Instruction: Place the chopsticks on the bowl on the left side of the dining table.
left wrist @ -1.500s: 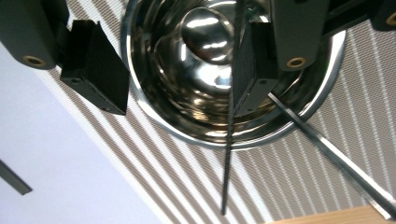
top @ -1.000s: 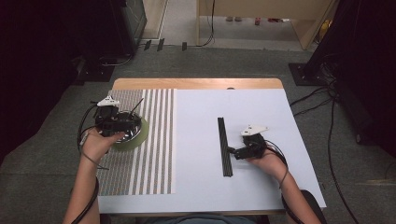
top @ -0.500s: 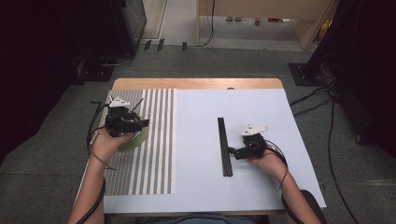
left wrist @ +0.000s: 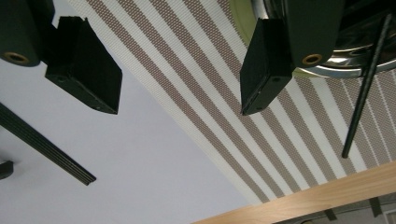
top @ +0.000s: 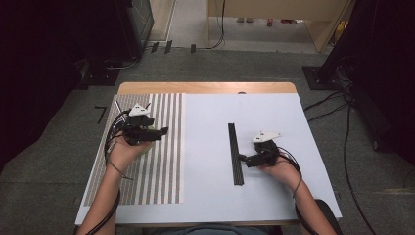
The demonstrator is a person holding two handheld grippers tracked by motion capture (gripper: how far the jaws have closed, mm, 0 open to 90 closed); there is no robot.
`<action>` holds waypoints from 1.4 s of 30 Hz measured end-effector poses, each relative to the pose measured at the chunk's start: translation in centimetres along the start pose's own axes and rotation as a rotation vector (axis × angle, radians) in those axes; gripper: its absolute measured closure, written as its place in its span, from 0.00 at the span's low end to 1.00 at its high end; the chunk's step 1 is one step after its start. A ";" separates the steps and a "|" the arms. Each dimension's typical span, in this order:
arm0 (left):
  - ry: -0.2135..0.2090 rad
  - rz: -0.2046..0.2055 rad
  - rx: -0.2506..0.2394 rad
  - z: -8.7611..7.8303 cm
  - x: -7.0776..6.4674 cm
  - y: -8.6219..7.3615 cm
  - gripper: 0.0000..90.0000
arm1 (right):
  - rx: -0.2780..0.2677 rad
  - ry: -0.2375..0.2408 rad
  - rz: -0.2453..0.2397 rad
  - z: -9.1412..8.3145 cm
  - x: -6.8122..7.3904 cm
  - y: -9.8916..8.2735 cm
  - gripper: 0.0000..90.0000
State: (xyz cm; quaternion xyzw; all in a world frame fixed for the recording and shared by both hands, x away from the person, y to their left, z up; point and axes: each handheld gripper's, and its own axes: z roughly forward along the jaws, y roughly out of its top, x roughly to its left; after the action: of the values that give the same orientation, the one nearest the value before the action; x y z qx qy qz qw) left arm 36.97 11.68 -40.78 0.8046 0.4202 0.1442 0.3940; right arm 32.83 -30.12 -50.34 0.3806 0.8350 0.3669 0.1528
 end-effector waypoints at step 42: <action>-0.051 0.067 -0.015 4.3 -5.7 -0.9 0.29 | 0.002 0.000 0.004 0.0 0.0 0.0 0.13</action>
State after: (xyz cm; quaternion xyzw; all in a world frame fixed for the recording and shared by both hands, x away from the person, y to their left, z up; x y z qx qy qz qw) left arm 35.48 5.29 -43.70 0.8187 0.3818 0.1401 0.4055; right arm 32.80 -30.11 -50.33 0.3822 0.8346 0.3664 0.1519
